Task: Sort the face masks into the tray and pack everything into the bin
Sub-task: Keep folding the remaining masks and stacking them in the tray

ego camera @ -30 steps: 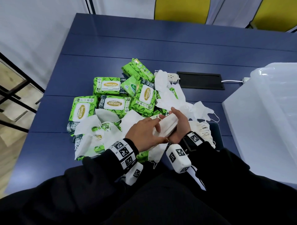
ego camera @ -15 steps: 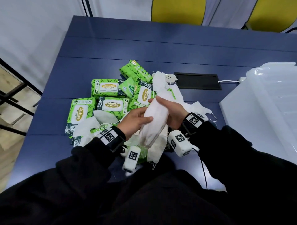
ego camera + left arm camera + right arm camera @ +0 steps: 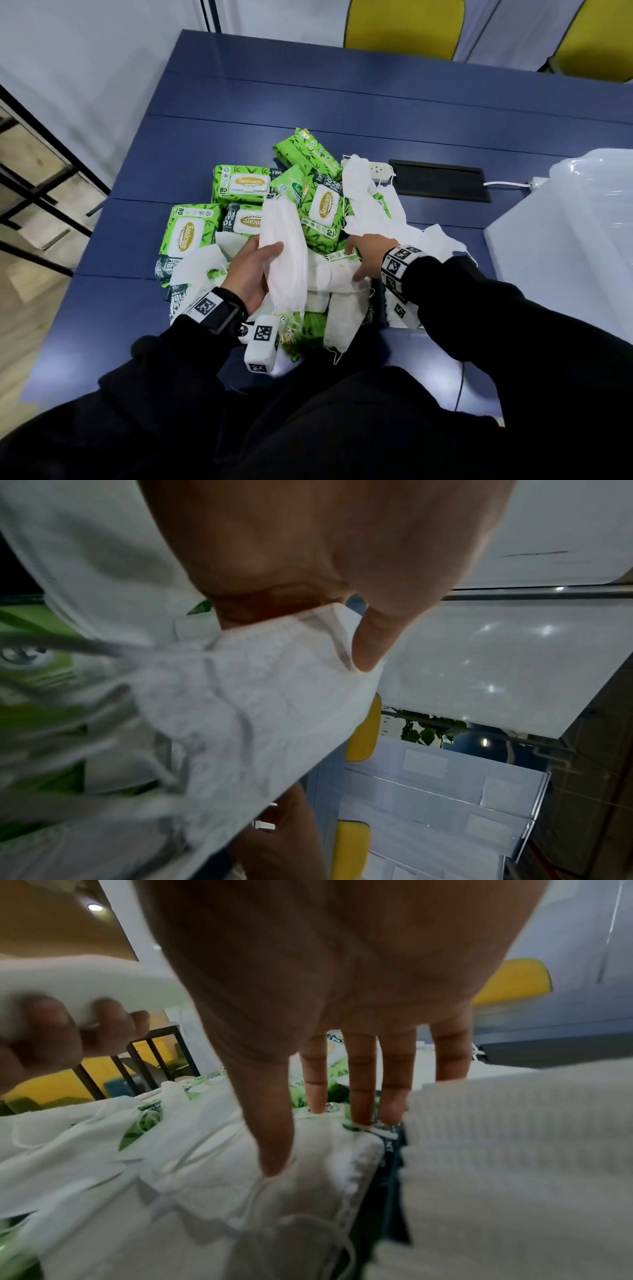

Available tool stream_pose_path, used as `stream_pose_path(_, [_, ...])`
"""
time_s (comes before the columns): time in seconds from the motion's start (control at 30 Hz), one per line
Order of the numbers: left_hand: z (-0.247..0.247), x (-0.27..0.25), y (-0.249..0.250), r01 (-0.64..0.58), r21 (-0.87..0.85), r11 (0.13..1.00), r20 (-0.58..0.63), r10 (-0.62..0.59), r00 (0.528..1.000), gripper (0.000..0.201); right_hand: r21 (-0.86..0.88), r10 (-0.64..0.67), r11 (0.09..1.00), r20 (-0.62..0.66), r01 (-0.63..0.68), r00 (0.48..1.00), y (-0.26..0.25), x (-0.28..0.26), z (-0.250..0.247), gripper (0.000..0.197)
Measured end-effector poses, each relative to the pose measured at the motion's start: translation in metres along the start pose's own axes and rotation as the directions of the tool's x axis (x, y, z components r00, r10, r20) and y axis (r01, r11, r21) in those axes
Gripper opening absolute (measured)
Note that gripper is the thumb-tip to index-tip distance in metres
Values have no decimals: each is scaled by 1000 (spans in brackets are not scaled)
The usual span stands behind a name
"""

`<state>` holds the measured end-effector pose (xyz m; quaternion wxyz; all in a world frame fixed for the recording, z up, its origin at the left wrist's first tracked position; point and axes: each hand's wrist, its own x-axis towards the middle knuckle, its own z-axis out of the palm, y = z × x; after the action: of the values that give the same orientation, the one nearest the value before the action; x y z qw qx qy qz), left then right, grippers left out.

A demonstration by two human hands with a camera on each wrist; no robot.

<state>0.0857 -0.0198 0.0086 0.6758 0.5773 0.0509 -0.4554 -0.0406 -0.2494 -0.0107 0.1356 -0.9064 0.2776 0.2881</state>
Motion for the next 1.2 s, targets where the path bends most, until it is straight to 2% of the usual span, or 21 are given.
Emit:
stream_pose_path(0.13, [-4,0,-2,-21,37,999,-17,22,1000,34,8,-41,999,-117,42,992,-6,1,5,54])
stream_pose_path(0.3, [-12,1,2,-43,3,999,-126,43,991,40,-114,-59,992,-127,44,990,-31,1,17,66])
stream_pose_path(0.33, [-14,2,3,-44,-6,999,-144,43,989,41,-129,-40,991,-121,24,992,-35,1,16,62])
stream_pose_path(0.43, [-21,2,6,-46,-21,999,-166,42,985,39,-123,-43,992,-91,31,995,-37,3,6,27])
stream_pose_path(0.5, [-25,2,6,-39,-22,999,-169,35,985,39,-62,-41,997,-84,35,996,-31,3,-2,15])
stream_pose_path(0.6, [-29,0,3,-34,-23,999,-162,30,986,40,194,-20,980,-84,36,996,-13,1,-18,26])
stream_pose_path(0.67, [-31,-2,2,-34,-23,999,-163,30,986,41,357,19,933,-152,37,988,-2,-6,-36,24])
stream_pose_path(0.73, [-31,-3,2,-39,-23,999,-155,35,987,41,515,72,856,-217,52,973,10,-15,-54,22])
stream_pose_path(0.77, [-31,-3,2,-44,-22,999,-150,40,988,41,620,109,783,-225,56,968,15,-21,-62,18])
stream_pose_path(0.83, [-29,-4,4,-51,-16,999,-137,48,989,39,812,180,580,-205,65,962,19,-39,-72,12])
stream_pose_path(0.93, [-21,-4,7,-57,-4,998,-109,56,992,38,944,184,288,-220,162,958,15,-66,-73,9])
stream_pose_path(0.97, [-16,-5,7,-52,5,999,-98,53,994,38,949,210,216,-275,230,938,12,-72,-71,5])
stream_pose_path(1.0, [-11,-5,7,-43,21,999,-88,45,995,39,930,250,187,-356,316,901,6,-79,-70,5])
stream_pose_path(1.03, [-6,-5,6,-30,41,999,-77,33,996,41,891,282,202,-451,407,847,1,-83,-67,8])
stream_pose_path(1.1, [6,-5,4,-8,73,997,-38,11,999,46,766,230,282,-639,578,734,-14,-90,-61,15])
stream_pose_path(1.17, [23,-8,2,8,69,998,6,-8,1000,47,619,60,386,-756,683,652,-26,-94,-49,19])
stream_pose_path(1.2, [30,-10,2,11,50,999,15,-12,1000,44,542,-52,465,-773,700,632,-31,-93,-40,21])
